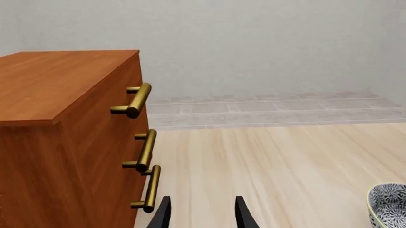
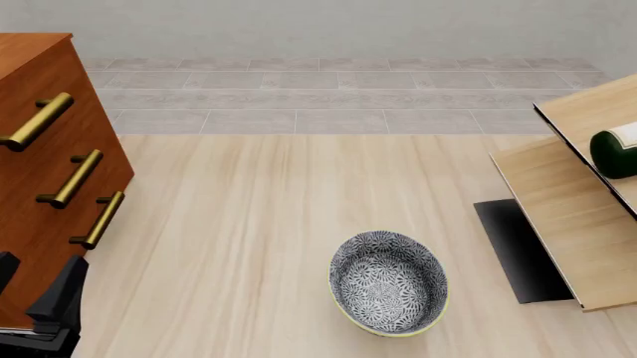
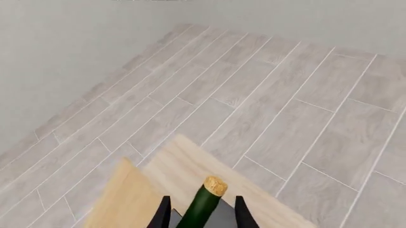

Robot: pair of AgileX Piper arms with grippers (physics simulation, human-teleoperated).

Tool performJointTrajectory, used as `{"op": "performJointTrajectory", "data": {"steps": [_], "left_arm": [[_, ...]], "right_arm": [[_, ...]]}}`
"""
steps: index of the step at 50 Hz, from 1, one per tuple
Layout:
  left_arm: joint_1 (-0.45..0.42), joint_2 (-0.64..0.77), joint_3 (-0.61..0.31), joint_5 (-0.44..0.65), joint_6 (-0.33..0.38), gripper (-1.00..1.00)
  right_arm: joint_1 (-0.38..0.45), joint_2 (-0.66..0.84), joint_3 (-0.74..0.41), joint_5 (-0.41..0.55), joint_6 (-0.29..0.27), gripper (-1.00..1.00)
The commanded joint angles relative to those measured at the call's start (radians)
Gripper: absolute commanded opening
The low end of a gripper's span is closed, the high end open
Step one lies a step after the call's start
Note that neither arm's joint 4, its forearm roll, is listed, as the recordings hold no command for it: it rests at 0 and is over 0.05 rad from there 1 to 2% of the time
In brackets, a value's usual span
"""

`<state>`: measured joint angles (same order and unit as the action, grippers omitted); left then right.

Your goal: Put the wine bottle on the wine rack.

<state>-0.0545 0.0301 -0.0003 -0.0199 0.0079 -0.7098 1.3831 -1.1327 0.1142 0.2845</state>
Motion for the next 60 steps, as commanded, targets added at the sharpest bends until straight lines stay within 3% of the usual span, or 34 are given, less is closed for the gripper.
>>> {"op": "performJointTrajectory", "data": {"steps": [1,39,53,60], "left_arm": [[-0.001,-0.003,0.000,0.002,-0.003,1.00],[-0.008,0.022,0.000,-0.025,-0.003,1.00],[-0.007,0.027,0.000,-0.036,-0.006,1.00],[-0.004,0.042,0.000,-0.058,0.000,1.00]], "right_arm": [[-0.008,-0.015,-0.016,0.017,0.003,1.00],[-0.007,-0.113,-0.095,0.109,0.014,1.00],[-0.003,-0.169,-0.122,0.155,-0.001,1.00],[0.016,-0.214,-0.122,0.178,-0.039,1.00]]}}
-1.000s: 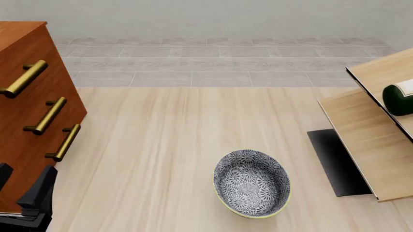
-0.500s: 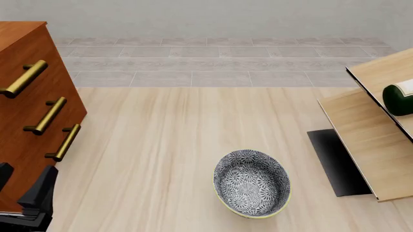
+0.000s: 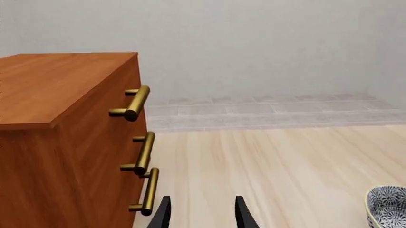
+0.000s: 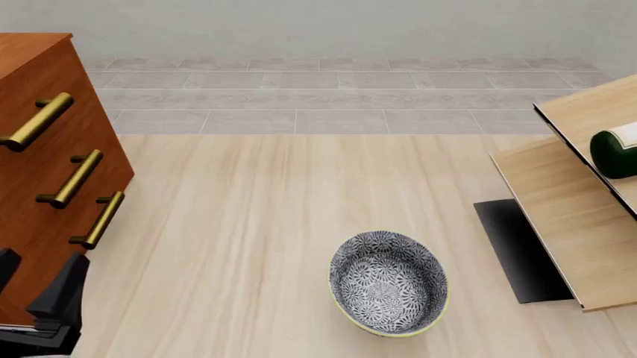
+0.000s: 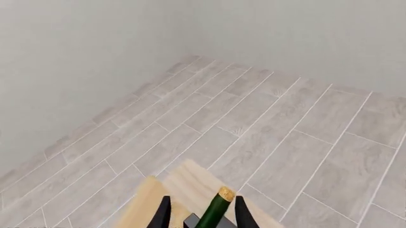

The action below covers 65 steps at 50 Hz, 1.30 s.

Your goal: Put the wine bottle on the wine rack.

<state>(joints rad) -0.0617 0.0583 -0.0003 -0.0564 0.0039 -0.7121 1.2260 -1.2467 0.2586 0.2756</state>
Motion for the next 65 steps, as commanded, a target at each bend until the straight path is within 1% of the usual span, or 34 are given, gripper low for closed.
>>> {"op": "performJointTrajectory", "data": {"steps": [1,3,6,8,9,10,11,12,13,18,24,25,31,32,39,41,43,46,48,51,52,56,65], "left_arm": [[0.004,0.012,-0.001,-0.021,0.005,1.00],[0.004,0.010,0.000,-0.021,0.005,1.00],[0.005,0.014,0.000,-0.028,0.007,1.00],[0.006,0.026,0.000,-0.044,0.007,1.00],[0.006,0.030,0.000,-0.050,0.008,1.00],[0.006,0.032,0.000,-0.054,0.006,1.00],[0.006,0.036,0.000,-0.058,0.007,1.00],[0.005,0.036,0.000,-0.059,0.011,1.00],[0.004,0.036,0.000,-0.059,0.009,1.00],[0.005,0.041,-0.001,-0.063,0.008,1.00],[0.010,0.049,-0.003,-0.069,0.012,1.00],[0.010,0.051,-0.003,-0.071,0.015,1.00],[0.012,0.049,-0.005,-0.068,0.015,1.00],[0.011,0.049,-0.005,-0.068,0.017,1.00],[0.018,0.044,-0.025,-0.053,0.020,1.00],[0.018,0.041,-0.039,-0.040,0.026,1.00],[0.018,0.041,-0.051,-0.032,0.028,1.00],[0.019,0.037,-0.066,-0.019,0.032,1.00],[0.023,0.029,-0.075,-0.006,0.032,1.00],[0.026,0.020,-0.082,0.008,0.032,1.00],[0.025,0.020,-0.085,0.013,0.038,1.00],[0.023,0.018,-0.097,0.025,0.048,1.00],[0.024,-0.003,-0.121,0.065,0.051,1.00]], "right_arm": [[0.028,-0.069,-0.006,0.037,-0.046,1.00],[0.041,-0.088,0.002,0.041,-0.048,1.00],[0.056,-0.115,0.010,0.048,-0.092,1.00],[0.066,-0.131,0.012,0.055,-0.091,1.00],[0.072,-0.142,0.012,0.059,-0.116,1.00],[0.081,-0.151,0.016,0.061,-0.107,1.00],[0.088,-0.159,0.018,0.065,-0.111,1.00],[0.096,-0.169,0.020,0.069,-0.128,1.00],[0.096,-0.175,0.022,0.072,-0.117,1.00],[0.116,-0.212,0.041,0.077,-0.143,1.00],[0.152,-0.256,0.047,0.098,-0.152,1.00],[0.158,-0.263,0.044,0.101,-0.163,1.00],[0.178,-0.289,0.050,0.110,-0.178,1.00],[0.185,-0.297,0.057,0.108,-0.187,1.00],[0.218,-0.343,0.108,0.100,-0.195,1.00],[0.230,-0.363,0.127,0.092,-0.208,1.00],[0.241,-0.375,0.140,0.089,-0.196,1.00],[0.249,-0.399,0.157,0.081,-0.205,1.00],[0.276,-0.415,0.175,0.079,-0.199,1.00],[0.289,-0.430,0.196,0.074,-0.211,1.00],[0.309,-0.442,0.208,0.075,-0.217,1.00],[0.339,-0.458,0.228,0.073,-0.228,1.00],[0.360,-0.516,0.278,0.076,-0.237,1.00]]}}
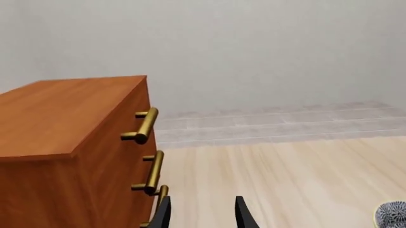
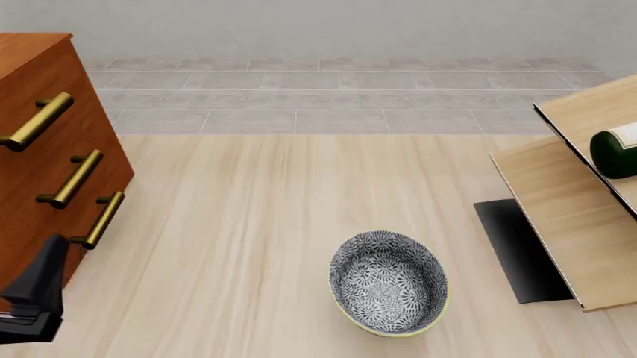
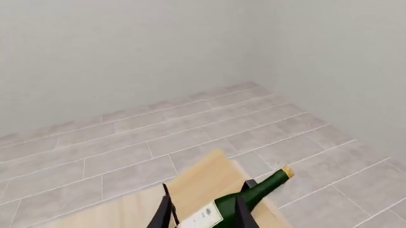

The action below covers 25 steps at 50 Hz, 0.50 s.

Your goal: Put the wine bottle on the wine rack.

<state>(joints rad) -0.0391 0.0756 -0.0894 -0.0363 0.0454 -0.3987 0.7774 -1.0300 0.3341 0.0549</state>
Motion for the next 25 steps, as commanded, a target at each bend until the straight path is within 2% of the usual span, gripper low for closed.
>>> {"op": "performJointTrajectory", "data": {"steps": [1,14,25], "left_arm": [[0.000,-0.021,-0.032,0.046,0.013,1.00],[0.002,-0.054,-0.078,0.111,0.016,1.00],[0.006,-0.073,-0.110,0.152,0.016,1.00]], "right_arm": [[0.053,-0.075,0.064,0.003,-0.017,1.00],[0.080,-0.147,0.106,0.025,-0.017,1.00],[0.124,-0.199,0.092,0.064,-0.047,1.00]]}}
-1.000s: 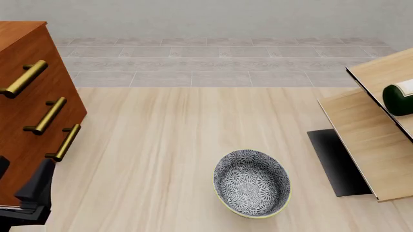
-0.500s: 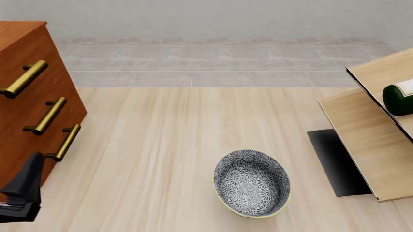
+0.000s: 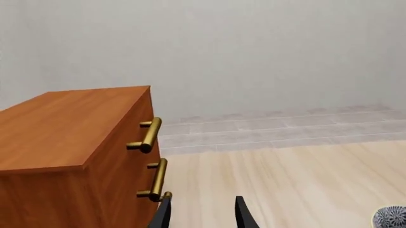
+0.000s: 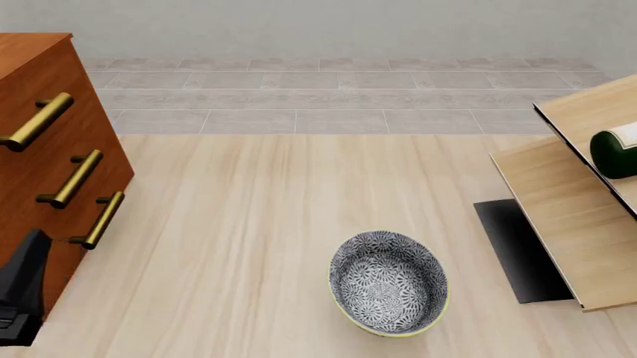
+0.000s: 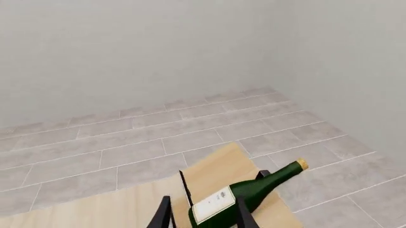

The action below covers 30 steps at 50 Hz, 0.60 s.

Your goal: Put the wine bottle on the wine rack.

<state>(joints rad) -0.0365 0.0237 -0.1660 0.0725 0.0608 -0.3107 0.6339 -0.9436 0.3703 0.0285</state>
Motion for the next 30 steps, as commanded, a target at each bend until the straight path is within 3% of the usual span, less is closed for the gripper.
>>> {"op": "performJointTrajectory", "data": {"steps": [1,17,21,30], "left_arm": [[0.003,-0.022,-0.036,0.048,-0.001,1.00],[0.007,-0.023,-0.058,0.062,-0.003,1.00],[0.010,-0.023,-0.057,0.060,-0.005,1.00],[0.010,-0.024,-0.061,0.061,-0.011,1.00]], "right_arm": [[0.042,-0.064,0.011,0.030,-0.022,1.00],[0.084,-0.218,0.160,0.052,-0.004,1.00],[0.094,-0.259,0.179,0.068,-0.035,1.00],[0.120,-0.308,0.198,0.089,-0.048,1.00]]}}
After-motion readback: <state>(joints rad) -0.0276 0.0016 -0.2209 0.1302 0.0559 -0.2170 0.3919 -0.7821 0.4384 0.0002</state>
